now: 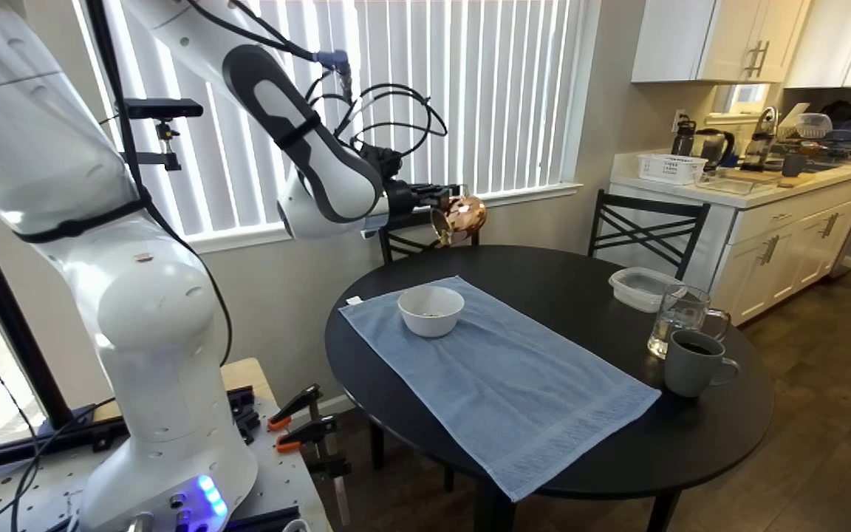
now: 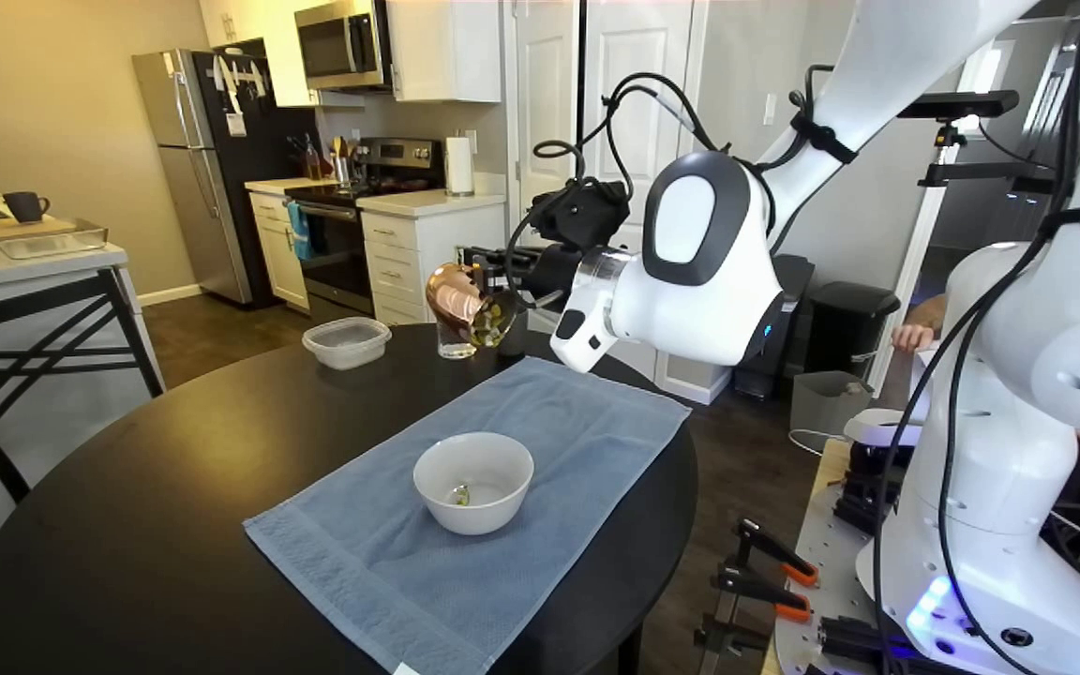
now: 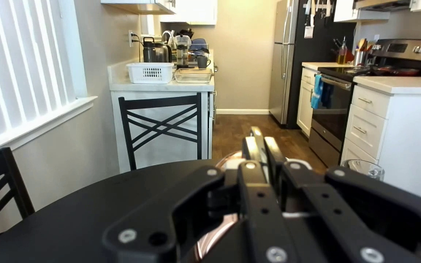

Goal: Transfer the contents of the cup into the white bowl

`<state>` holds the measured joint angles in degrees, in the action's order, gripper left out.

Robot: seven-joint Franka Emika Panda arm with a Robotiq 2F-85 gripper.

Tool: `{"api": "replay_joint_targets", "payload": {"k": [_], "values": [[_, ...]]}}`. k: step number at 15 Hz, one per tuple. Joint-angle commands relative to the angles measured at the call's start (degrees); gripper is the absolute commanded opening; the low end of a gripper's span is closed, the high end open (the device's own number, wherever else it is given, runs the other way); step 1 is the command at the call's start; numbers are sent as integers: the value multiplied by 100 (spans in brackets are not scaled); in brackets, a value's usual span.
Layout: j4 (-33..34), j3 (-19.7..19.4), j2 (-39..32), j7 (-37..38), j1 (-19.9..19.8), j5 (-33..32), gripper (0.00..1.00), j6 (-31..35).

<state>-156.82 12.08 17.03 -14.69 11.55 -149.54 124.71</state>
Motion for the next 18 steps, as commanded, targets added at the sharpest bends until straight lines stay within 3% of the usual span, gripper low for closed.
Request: {"api": "replay_joint_targets", "payload": {"k": [1, 18], "values": [[-128, 97, 92, -234, 1, 8, 2, -424], [66, 141, -204, -200, 13, 42, 2, -684]]}}
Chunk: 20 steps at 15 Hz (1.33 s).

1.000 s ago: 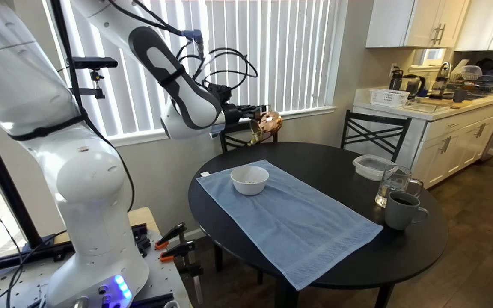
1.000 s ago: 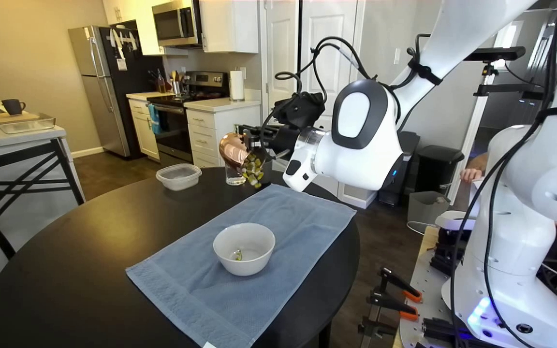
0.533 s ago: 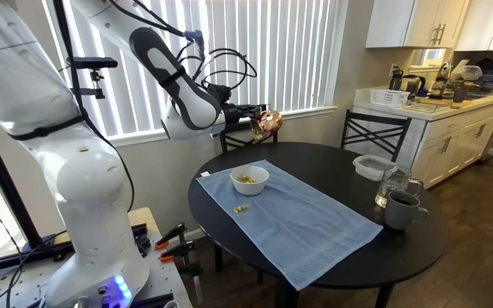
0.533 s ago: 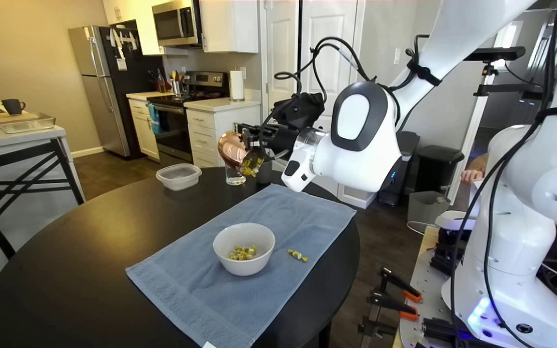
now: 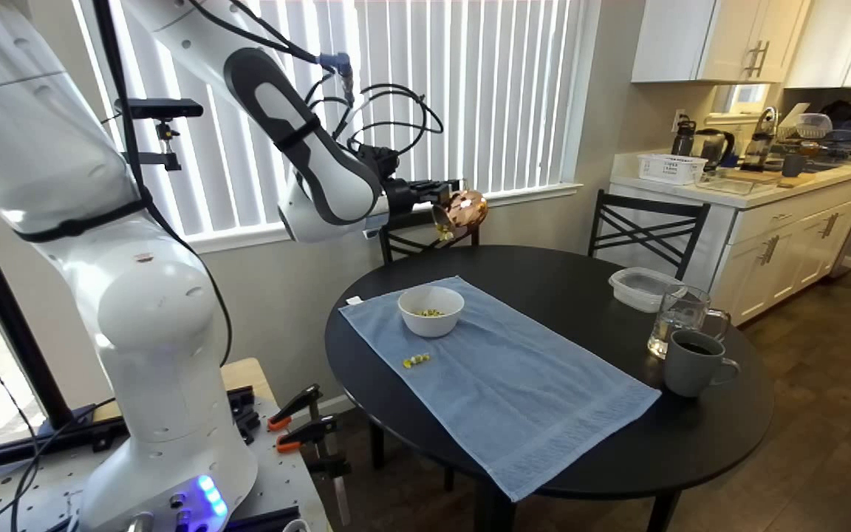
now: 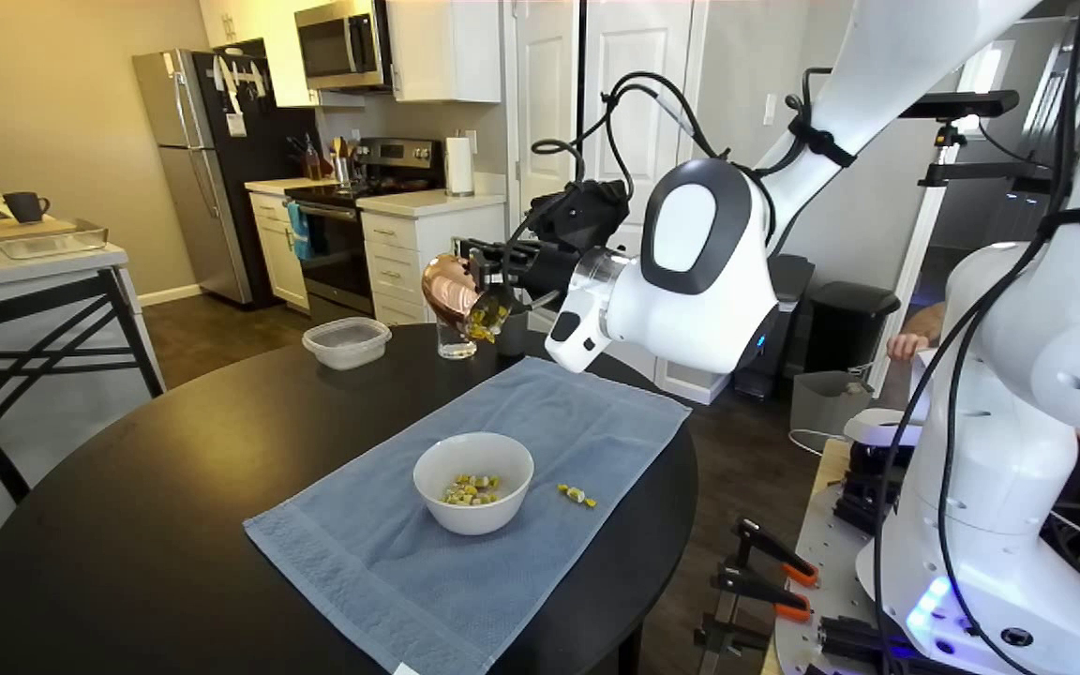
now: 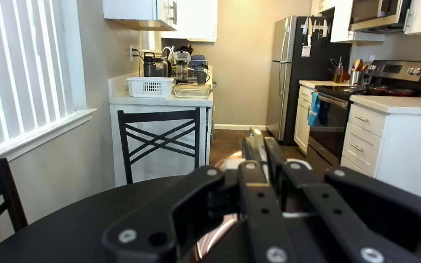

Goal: Transfer the contents of the cup into the white bowl

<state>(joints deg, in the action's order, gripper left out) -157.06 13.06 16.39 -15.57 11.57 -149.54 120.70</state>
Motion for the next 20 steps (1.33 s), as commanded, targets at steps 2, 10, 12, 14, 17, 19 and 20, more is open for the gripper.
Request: {"api": "replay_joint_targets", "payload": {"k": [2, 10, 12, 14, 17, 19, 20], "values": [[203, 65, -272, -121, 24, 48, 2, -369], [552, 187, -732, -31, 159, 60, 2, -797], [533, 224, -737, 1, 198, 29, 2, -1030], [507, 237, -739, 5, 220, 22, 2, -1186], [479, 248, -735, 18, 241, 9, 2, -1365], [458, 294, -721, -32, 273, 4, 2, -1552], [466, 299, -720, -27, 272, 4, 2, -1581]]}}
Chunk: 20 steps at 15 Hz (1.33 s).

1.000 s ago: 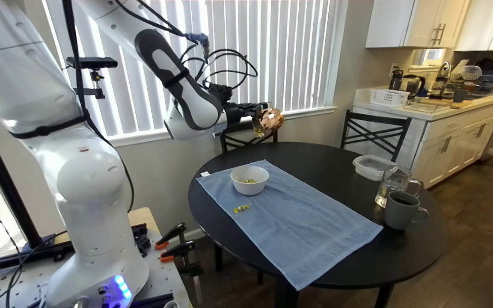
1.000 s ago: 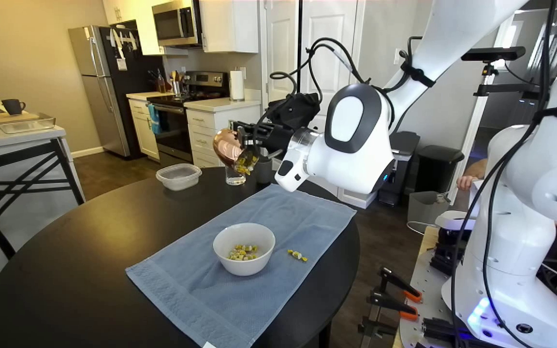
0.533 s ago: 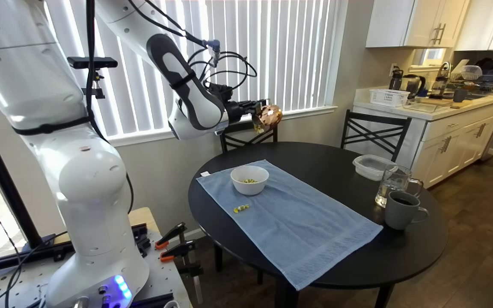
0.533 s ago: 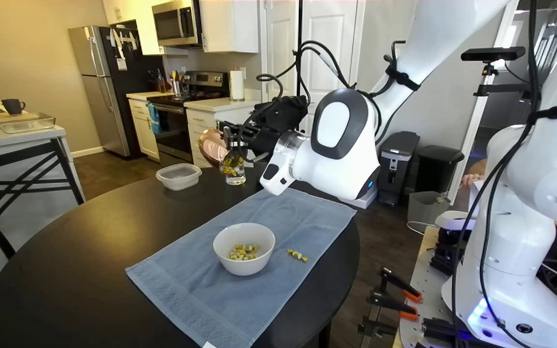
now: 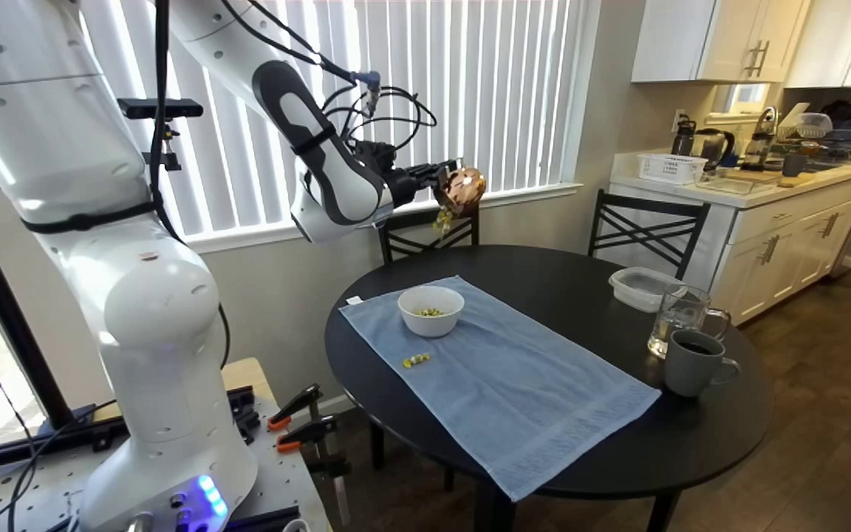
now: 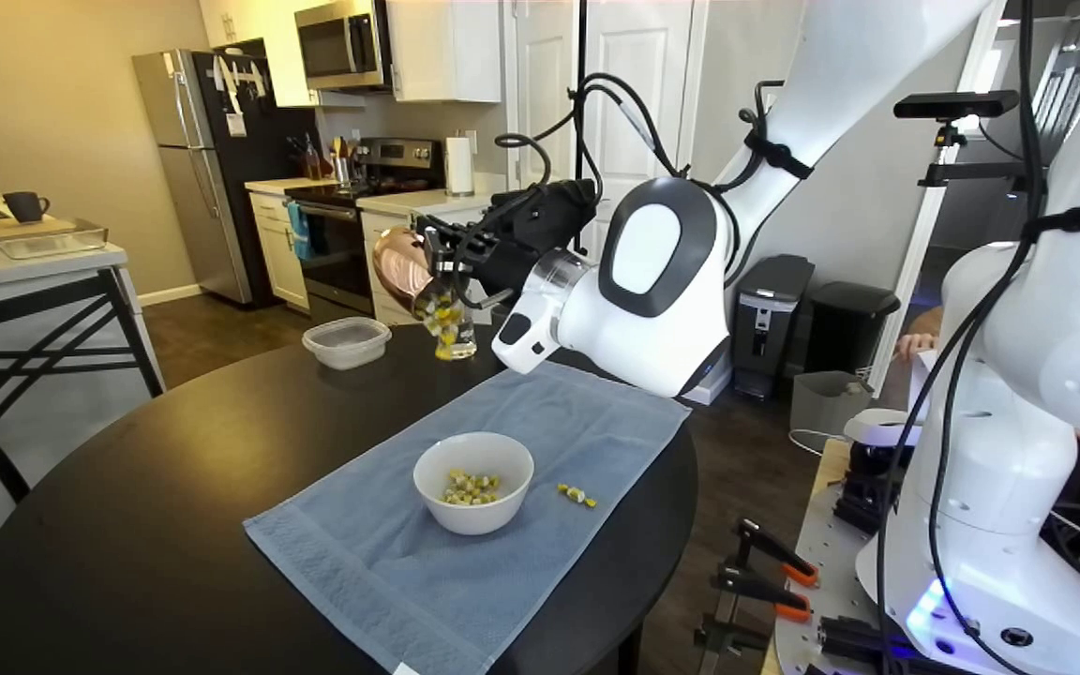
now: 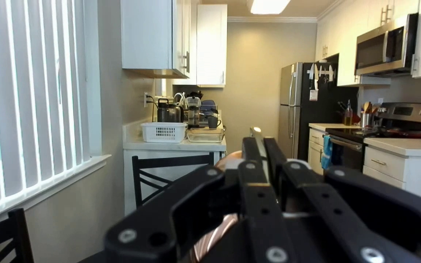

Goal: Transfer the contents of the cup into the white bowl

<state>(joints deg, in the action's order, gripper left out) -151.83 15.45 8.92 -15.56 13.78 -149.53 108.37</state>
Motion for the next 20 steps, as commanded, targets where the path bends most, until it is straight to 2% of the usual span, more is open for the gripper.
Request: {"api": "replay_joint_targets", "payload": {"k": [1, 9, 20], "values": [[-47, 64, 23, -18, 48, 4, 2, -377], [-48, 81, 10, -11, 47, 4, 2, -422], [-30, -150, 371, -262, -38, 395, 2, 1384]]}}
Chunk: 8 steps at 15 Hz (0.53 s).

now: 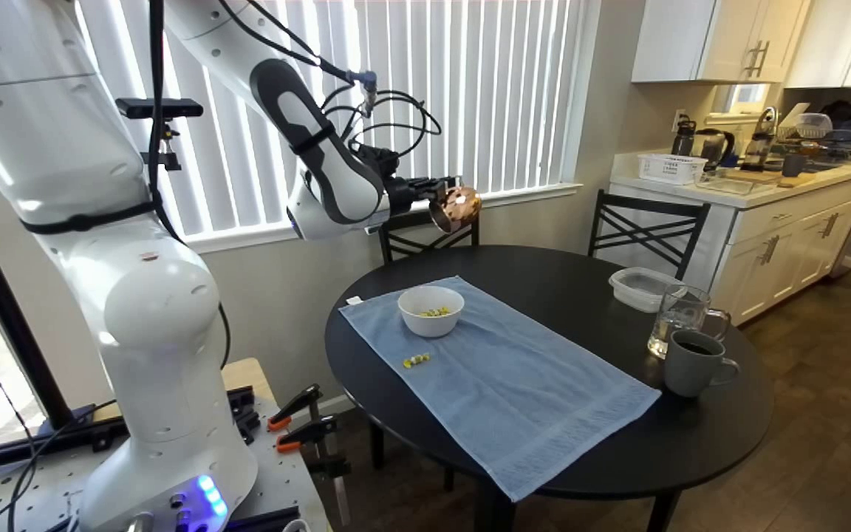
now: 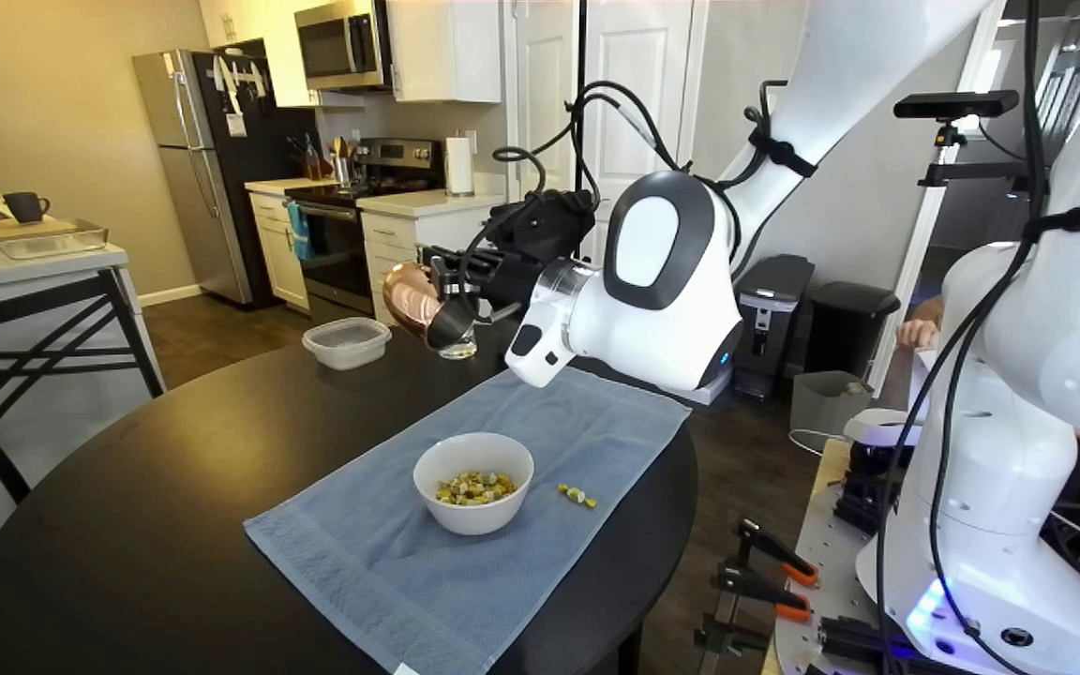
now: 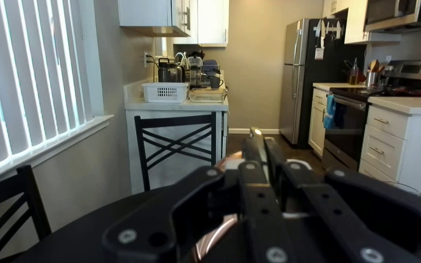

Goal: Transfer the contents of the cup into the white bowl

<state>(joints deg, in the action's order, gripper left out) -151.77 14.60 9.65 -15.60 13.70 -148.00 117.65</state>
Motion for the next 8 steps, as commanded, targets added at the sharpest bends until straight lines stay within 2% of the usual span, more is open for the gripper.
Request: {"api": "replay_joint_targets", "payload": {"k": [1, 8], "values": [[-45, -111, 360, -274, -51, 337, 2, 645], [-342, -600, 705, -426, -414, 1058, 2, 1457]]}}
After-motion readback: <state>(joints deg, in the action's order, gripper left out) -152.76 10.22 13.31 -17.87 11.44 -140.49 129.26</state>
